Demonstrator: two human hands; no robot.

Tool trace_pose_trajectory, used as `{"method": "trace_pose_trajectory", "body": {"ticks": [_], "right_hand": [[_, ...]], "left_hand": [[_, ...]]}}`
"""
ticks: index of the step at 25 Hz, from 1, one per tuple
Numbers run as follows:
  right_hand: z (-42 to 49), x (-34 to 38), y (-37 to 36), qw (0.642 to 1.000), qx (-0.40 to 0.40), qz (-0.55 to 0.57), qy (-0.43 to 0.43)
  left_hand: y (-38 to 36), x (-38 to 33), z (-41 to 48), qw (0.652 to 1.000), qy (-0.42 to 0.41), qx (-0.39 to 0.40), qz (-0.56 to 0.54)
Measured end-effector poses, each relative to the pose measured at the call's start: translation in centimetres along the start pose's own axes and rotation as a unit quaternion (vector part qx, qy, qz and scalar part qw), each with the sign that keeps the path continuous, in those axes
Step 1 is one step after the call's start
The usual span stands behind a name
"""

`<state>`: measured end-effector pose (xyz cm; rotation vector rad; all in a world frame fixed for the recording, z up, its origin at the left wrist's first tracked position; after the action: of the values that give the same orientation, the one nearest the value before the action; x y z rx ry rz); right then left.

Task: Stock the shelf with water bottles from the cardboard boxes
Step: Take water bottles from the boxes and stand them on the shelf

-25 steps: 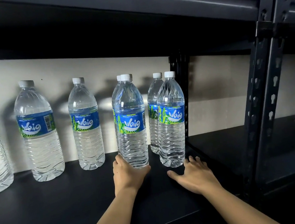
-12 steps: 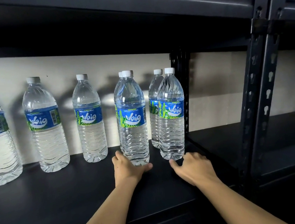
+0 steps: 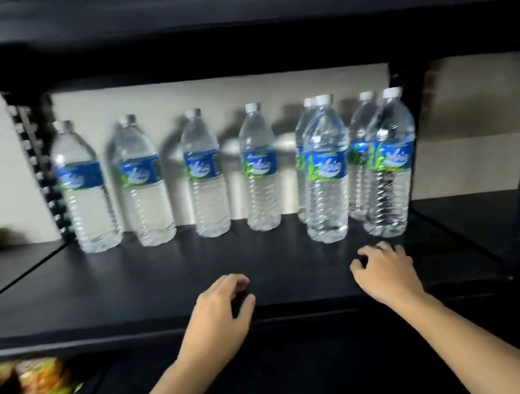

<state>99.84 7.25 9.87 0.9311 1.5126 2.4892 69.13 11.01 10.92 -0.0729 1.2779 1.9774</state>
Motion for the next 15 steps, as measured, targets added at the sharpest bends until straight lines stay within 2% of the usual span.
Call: {"method": "trace_pose_trajectory", "body": {"ticks": [2, 3, 5, 7, 9, 12, 15], "right_hand": [[-4.7, 6.8, -1.9, 0.992, -0.032, 0.057, 0.104], [-7.6, 10.4, -2.6, 0.978, -0.049, 0.12, 0.165], [-13.6, 16.8, -3.9, 0.928, -0.062, 0.256, 0.265], [-18.6, 22.4, -6.1, 0.888, -0.032, 0.325, 0.323], [-22.0, 26.7, -10.2, 0.882, 0.065, 0.328, 0.333], [-26.8, 31.4, -19.3, 0.879, 0.255, 0.246, 0.32], [-30.6, 33.1, -26.8, 0.852, 0.407, 0.161, 0.287]], "left_hand": [[4.3, 3.1, -3.8, 0.998, -0.005, -0.036, 0.06], [6.0, 4.9, -5.6, 0.994, 0.005, -0.047, 0.094], [8.7, 9.5, -9.2, 0.986, 0.054, -0.065, 0.141], [10.6, 15.6, -13.2, 0.973, 0.142, -0.079, 0.163], [11.1, 22.1, -17.9, 0.95, 0.261, -0.086, 0.15], [9.5, 30.3, -26.8, 0.866, 0.483, -0.058, 0.114], [6.4, 33.5, -32.0, 0.81, 0.579, 0.005, 0.09]]}}
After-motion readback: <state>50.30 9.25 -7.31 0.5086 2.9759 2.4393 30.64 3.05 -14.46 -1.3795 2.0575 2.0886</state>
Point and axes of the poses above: each hand's wrist, its own z-axis towards the middle knuckle, its own y-axis out of the back of the hand, x = y × z, the point moved 10 cm from there along z, towards the middle knuckle, and after that the axes turned 12 degrees about z, right-handed, at the moved point
